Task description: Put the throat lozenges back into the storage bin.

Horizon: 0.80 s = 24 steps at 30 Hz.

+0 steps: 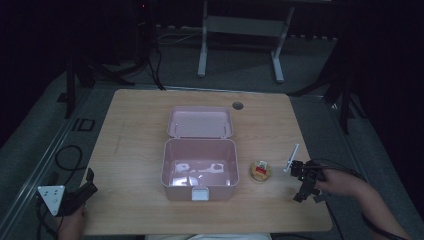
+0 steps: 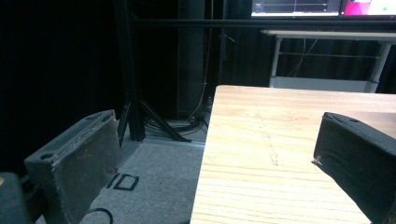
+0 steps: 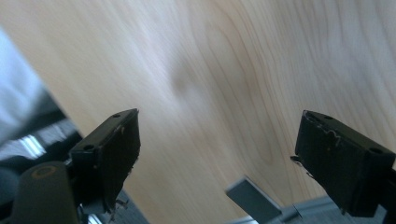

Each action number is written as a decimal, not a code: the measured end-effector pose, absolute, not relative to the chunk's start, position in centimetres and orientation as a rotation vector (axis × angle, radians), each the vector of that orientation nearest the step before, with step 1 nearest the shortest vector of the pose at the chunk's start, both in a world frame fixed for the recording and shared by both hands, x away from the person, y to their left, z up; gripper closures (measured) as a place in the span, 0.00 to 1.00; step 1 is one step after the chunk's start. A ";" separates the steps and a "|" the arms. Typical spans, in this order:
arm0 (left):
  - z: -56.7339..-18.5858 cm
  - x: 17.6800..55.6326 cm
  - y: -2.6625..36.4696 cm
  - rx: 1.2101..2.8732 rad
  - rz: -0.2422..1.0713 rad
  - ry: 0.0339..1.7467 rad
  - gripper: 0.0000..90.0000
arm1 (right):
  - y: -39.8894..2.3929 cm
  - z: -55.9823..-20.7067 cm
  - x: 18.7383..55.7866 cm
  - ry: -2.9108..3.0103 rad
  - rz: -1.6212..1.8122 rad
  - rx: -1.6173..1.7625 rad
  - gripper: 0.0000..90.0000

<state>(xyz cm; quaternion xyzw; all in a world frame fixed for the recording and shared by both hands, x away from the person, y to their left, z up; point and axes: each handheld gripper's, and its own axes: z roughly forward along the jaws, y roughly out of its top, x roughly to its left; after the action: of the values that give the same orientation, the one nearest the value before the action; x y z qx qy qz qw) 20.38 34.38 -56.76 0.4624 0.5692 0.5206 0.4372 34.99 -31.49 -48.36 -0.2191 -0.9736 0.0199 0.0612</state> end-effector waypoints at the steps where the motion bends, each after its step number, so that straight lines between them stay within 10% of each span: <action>1: -56.8 20.4 34.4 1.150 1.295 1.416 0.01 | -31.3 -48.0 35.1 -2.938 0.037 -0.655 0.15; 24: -56.8 20.4 34.4 1.154 1.286 1.409 0.01 | -24.3 -39.8 38.4 -3.025 0.052 -0.412 0.16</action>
<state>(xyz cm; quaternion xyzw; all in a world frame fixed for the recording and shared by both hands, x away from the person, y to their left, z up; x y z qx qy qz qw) 20.39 34.40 -56.76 0.4647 0.5672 0.5180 0.4404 38.38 -24.27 -39.76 -0.1349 -0.9897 0.0170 0.0443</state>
